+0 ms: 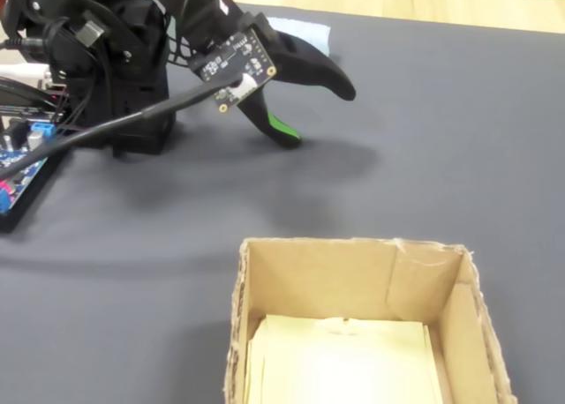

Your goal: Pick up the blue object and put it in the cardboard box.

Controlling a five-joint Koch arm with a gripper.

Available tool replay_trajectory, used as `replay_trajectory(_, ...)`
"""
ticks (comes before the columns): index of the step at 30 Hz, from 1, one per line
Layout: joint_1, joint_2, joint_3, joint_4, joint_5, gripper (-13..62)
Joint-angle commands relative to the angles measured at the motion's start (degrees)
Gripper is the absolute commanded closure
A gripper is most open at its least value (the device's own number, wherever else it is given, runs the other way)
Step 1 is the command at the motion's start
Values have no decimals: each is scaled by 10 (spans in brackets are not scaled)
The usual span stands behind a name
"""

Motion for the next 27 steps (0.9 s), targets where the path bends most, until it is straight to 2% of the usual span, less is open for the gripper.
replay_trajectory(1, -19, 47, -16, 62, 36, 163)
replay_trajectory(11, -84, 37, -92, 118, 38, 164)
replay_trajectory(27, -163, -120, -274, 170, 127, 162)
